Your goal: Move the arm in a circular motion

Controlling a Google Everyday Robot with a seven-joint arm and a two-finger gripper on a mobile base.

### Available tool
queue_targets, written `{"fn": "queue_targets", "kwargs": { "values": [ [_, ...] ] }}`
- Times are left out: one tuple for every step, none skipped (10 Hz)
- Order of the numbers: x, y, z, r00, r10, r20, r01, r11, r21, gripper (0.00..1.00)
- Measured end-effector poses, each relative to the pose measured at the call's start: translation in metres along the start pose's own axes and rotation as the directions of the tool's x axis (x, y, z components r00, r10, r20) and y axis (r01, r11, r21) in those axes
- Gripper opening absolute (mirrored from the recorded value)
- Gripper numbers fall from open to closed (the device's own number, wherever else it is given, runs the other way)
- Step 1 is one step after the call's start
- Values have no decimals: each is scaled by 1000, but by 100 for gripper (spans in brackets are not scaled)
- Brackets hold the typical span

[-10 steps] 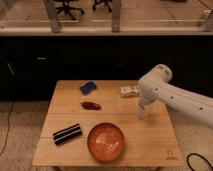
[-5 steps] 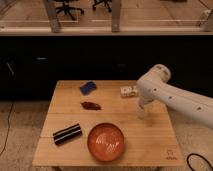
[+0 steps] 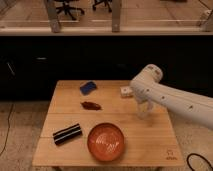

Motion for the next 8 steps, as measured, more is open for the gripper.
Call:
{"fn": "queue_targets", "kwargs": {
  "values": [
    [-5,-1,0,1000,-2,0,2,1000,2,80],
    [-12,-3,-1,1000,-10,4,10,1000,5,80],
    [-19,-5,-2,1000,-18,6,18,1000,8,80],
    [-22,-6,-2,1000,-23,7,23,1000,9,80],
    [-23,-7,-2,1000,-27,6,27,1000,10,80],
    [-27,-7,-1,1000,-30,6,29,1000,11,80],
    [-36,-10,-2,999,-32,11,32,999,11,80],
    [-38,-9,-2,999,-33,14,32,999,9,80]
  ]
}}
